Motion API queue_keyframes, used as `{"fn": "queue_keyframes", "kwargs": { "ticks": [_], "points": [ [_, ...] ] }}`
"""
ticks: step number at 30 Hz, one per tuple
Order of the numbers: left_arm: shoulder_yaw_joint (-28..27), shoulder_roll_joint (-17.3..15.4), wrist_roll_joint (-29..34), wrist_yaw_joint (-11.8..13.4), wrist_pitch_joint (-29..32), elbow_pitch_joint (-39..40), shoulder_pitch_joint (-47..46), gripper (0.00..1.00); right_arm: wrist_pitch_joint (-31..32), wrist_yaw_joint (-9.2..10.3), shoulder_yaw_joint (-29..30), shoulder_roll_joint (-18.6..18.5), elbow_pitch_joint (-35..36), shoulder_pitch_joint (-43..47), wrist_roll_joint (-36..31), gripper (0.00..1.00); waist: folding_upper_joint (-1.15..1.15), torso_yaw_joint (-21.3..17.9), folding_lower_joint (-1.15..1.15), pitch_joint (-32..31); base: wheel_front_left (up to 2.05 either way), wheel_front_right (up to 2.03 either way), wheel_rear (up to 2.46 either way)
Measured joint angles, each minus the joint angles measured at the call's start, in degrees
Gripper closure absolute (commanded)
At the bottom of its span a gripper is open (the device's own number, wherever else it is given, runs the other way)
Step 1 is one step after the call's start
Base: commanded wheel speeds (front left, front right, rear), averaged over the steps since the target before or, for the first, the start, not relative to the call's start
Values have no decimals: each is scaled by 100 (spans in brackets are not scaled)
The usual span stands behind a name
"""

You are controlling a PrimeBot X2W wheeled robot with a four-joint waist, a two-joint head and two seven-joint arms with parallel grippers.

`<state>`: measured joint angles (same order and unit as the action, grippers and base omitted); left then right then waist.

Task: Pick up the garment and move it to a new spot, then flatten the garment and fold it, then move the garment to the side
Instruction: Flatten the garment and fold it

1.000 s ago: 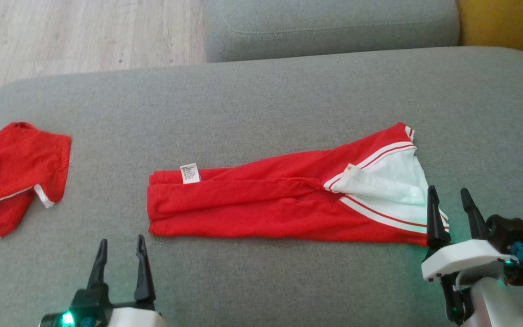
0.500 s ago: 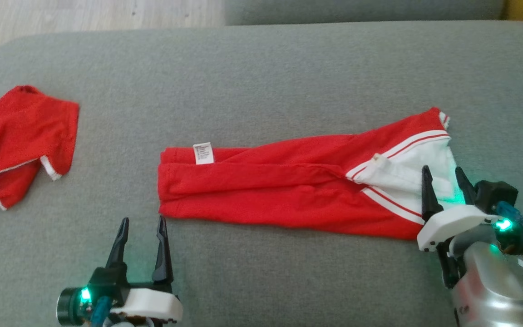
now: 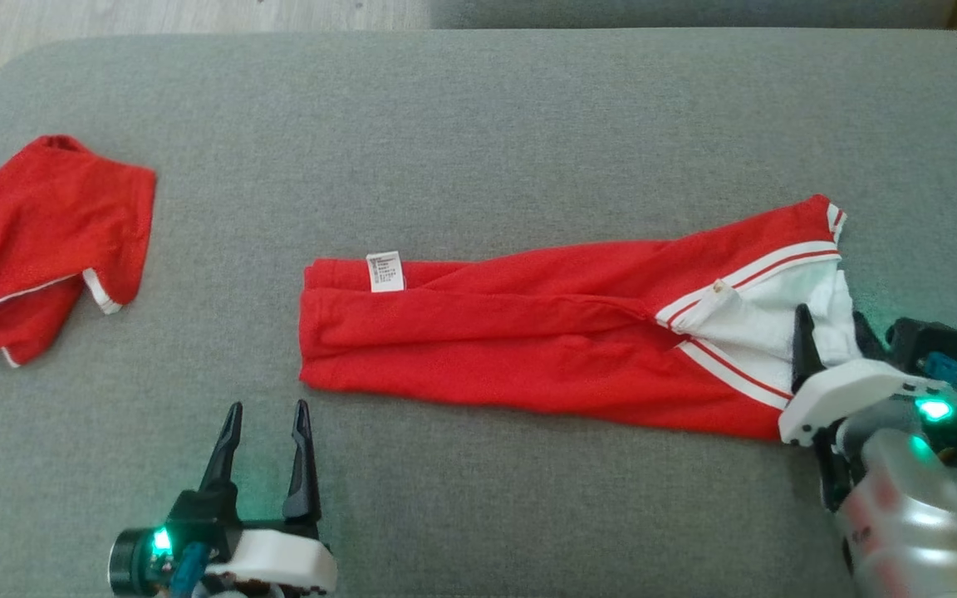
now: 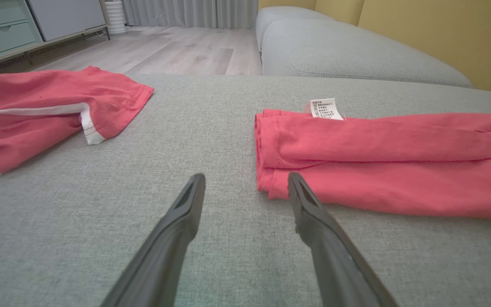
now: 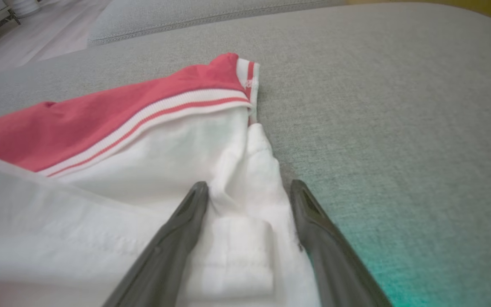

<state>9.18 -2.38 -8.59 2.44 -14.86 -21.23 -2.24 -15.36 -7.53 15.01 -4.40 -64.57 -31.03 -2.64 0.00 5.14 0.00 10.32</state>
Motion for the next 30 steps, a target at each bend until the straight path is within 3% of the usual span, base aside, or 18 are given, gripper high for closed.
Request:
{"fn": "queue_keyframes", "kwargs": {
  "ticks": [1,8,16,24,30],
  "points": [
    [0,0,0,2,0,-1,-1,0,-11,0,-69,-1,-87,-53,111,100,0,-11,0,-1,0,0,0],
    [2,2,-57,8,0,-10,-5,0,-4,0,-621,33,-259,-219,904,100,0,-96,0,-42,0,0,0],
    [46,0,-110,8,0,-9,-9,0,75,0,-971,-175,1018,115,1347,100,0,-114,0,-174,0,0,0],
    [403,-2,-153,-11,0,-49,-7,0,74,0,-2742,26,2307,296,2763,100,0,149,0,-282,0,0,0],
    [826,-7,-53,-137,0,-87,-8,0,77,0,-3767,34,2550,582,3529,100,0,677,0,-325,0,0,0]
  ]
}}
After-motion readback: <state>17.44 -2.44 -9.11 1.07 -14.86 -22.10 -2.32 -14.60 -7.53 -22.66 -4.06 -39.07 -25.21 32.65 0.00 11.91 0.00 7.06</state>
